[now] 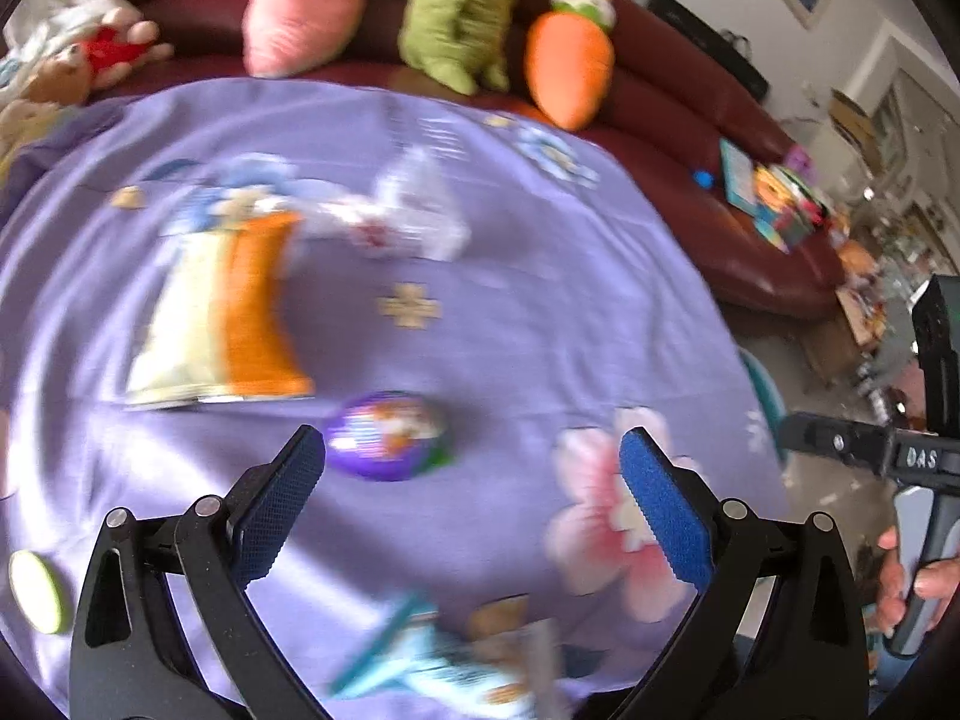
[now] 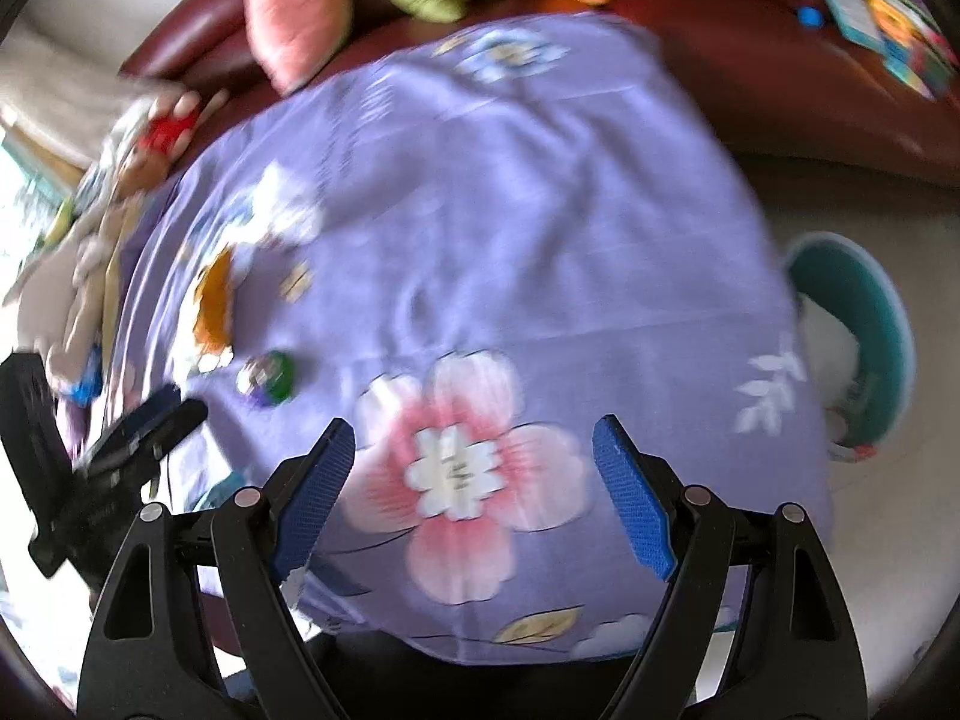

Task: Collect trash
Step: 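Move both tools back over the remaining wrappers on the table, then grasp the cream-orange snack bag with the left tool while the right grasps the blue wrapper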

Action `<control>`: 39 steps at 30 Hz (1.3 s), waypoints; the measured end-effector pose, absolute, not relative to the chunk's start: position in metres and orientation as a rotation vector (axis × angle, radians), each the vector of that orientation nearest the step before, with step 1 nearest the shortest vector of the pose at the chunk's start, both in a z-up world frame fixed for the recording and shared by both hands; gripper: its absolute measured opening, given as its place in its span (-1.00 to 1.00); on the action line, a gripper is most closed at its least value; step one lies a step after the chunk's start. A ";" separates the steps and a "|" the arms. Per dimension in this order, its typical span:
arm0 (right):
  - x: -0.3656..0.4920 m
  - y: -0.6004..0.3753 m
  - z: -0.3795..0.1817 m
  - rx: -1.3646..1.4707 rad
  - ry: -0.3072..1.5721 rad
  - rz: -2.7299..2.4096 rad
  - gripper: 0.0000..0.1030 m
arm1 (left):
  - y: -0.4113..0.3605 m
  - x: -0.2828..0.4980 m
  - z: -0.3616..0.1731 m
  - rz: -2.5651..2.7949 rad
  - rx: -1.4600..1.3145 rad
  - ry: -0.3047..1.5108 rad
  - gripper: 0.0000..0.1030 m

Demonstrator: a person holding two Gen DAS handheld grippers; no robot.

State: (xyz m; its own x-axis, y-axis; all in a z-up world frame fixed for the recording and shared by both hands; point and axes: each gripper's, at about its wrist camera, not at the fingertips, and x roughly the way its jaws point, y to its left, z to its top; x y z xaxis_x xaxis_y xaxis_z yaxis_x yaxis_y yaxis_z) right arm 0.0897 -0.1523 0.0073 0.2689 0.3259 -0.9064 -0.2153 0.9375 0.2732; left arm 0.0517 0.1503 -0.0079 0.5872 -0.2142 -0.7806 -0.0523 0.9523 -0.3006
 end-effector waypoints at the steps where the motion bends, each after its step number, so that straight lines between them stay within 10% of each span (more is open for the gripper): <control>1: 0.088 -0.143 0.005 0.085 1.257 0.387 0.51 | 0.162 0.047 -0.010 -0.076 -0.316 0.946 0.92; 19: 0.021 0.024 -0.050 -0.259 1.416 0.798 0.48 | 0.260 -0.004 -0.059 0.135 -0.392 1.020 0.92; 24: 0.023 0.036 -0.066 -0.251 1.448 0.819 0.13 | 0.263 0.000 -0.060 0.143 -0.399 1.023 0.92; 28: 0.025 0.043 -0.073 -0.237 1.468 0.829 -0.61 | 0.264 0.013 -0.057 0.139 -0.404 1.016 0.92; 39: 0.072 -0.015 -0.027 -0.056 1.354 0.738 -0.67 | 0.260 0.088 -0.046 0.102 -0.349 1.006 0.92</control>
State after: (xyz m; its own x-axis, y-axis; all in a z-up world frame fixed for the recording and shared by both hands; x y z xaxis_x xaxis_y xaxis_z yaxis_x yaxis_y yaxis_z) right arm 0.0725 -0.0155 -0.0269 0.0293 0.4468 -0.8942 -0.5091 0.7765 0.3713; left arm 0.0880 0.2600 -0.0458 0.5358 -0.0763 -0.8409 -0.2429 0.9399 -0.2401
